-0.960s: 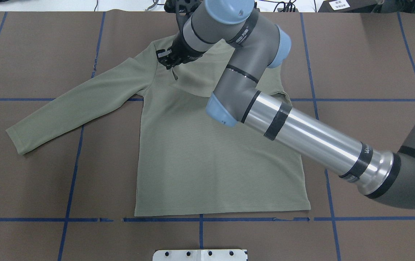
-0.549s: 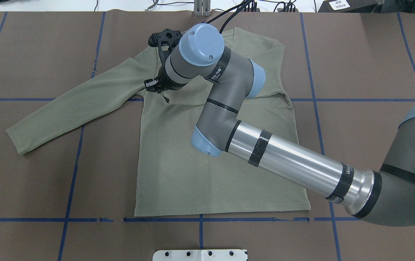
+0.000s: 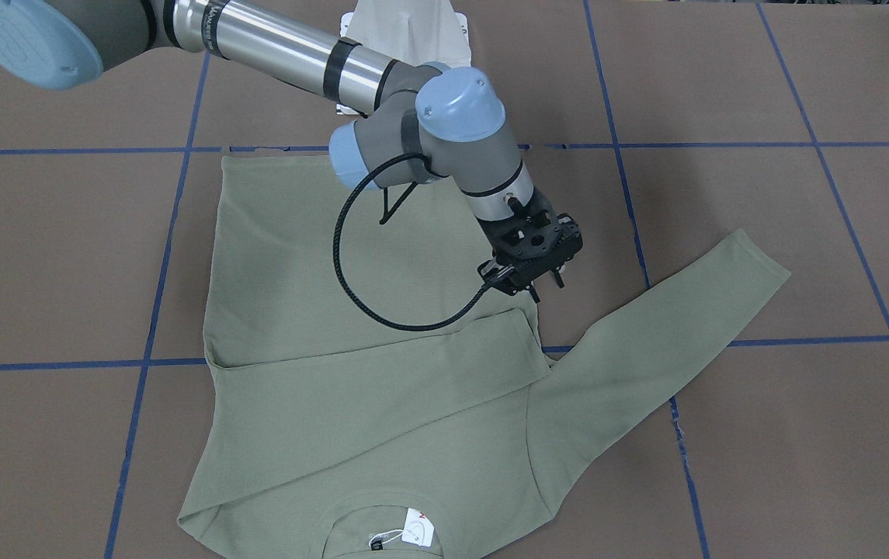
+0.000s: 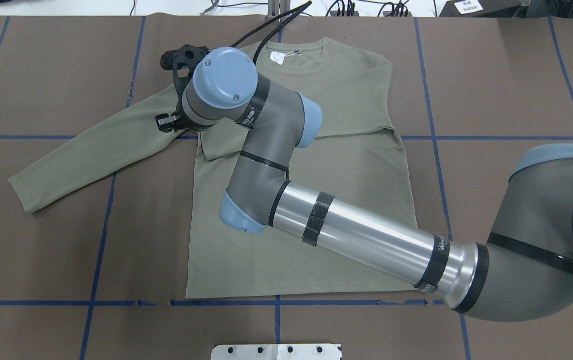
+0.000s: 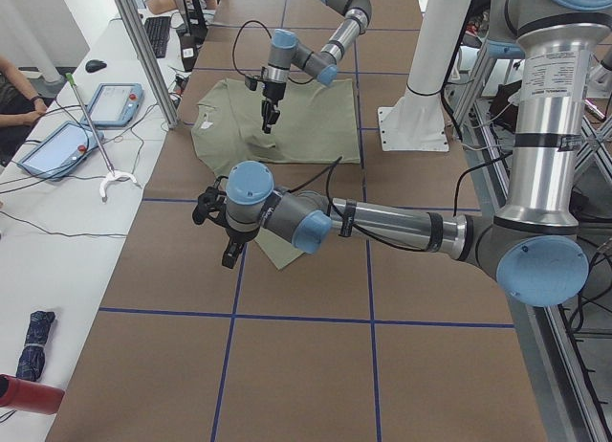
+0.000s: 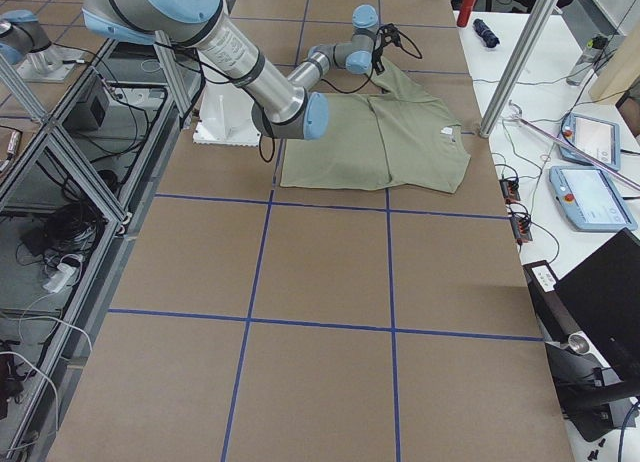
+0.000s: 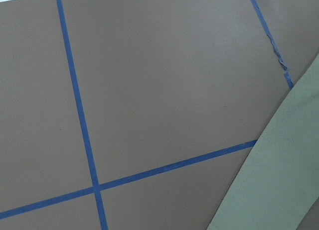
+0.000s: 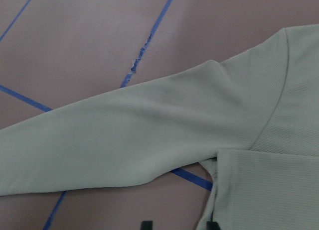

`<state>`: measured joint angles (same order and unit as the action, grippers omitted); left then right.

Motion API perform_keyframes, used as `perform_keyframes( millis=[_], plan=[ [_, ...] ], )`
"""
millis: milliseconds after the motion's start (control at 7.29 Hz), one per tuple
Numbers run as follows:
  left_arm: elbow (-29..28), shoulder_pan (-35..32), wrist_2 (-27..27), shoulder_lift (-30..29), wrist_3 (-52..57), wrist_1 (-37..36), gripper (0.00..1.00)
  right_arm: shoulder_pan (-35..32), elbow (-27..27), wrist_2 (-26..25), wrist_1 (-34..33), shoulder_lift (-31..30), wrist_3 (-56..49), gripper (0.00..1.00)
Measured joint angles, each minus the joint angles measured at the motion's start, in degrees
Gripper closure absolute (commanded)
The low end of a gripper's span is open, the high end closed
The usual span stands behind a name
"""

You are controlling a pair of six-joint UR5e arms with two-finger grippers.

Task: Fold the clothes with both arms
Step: 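Carry the sleeve across the shirt body toward the opposite shoulder with the right gripper, then release the sleeve and raise the right gripper while the left gripper grasps the other cuff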

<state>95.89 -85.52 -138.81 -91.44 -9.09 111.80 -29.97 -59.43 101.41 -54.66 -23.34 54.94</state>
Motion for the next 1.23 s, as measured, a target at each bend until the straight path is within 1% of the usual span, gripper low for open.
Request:
perform_keyframes(
  millis=[137, 274, 411, 549, 686, 823, 960, 1097, 1234],
  plan=[
    [-0.05, 0.0, 0.02, 0.11, -0.08, 0.0, 0.0, 0.87, 0.18, -1.97, -0.16, 0.58, 1.18, 0.0],
    [-0.01, 0.09, 0.09, 0.12, -0.54, 0.0, 0.0, 1.14, 0.2, -2.66, -0.44, 0.69, 3.38, 0.0],
    [0.11, 0.78, 0.43, 0.03, -2.3, 0.39, 0.0, 0.88, -0.31, -2.3, -1.9, 0.53, 6.17, 0.0],
    [0.25, 2.45, 1.92, 0.08, -6.4, 1.9, 0.0, -0.23, -2.38, -0.03, -6.69, 0.09, 7.73, 0.0],
    [0.36, 5.46, 4.67, 0.43, -13.91, 5.52, 0.0, -2.62, -6.71, 4.88, -14.58, -1.01, 8.17, 0.0],
    [0.47, 9.89, 8.49, 1.81, -22.7, 11.47, 0.0, -5.34, -12.53, 10.29, -21.98, -3.59, 7.99, 0.0],
    [0.64, 15.03, 13.52, 3.78, -31.23, 17.49, 0.0, -7.7, -19.08, 13.8, -27.1, -8.15, 7.76, 0.0],
    [0.95, 19.63, 17.79, 5.04, -38.96, 21.02, 0.0, -10.05, -25.46, 15.44, -30.9, -13.77, 7.59, 0.0],
    [1.44, 23.01, 20.54, 6.27, -45.38, 23.1, 0.0, -12.58, -31.3, 16.43, -35.82, -18.75, 6.52, 0.0]
  ],
)
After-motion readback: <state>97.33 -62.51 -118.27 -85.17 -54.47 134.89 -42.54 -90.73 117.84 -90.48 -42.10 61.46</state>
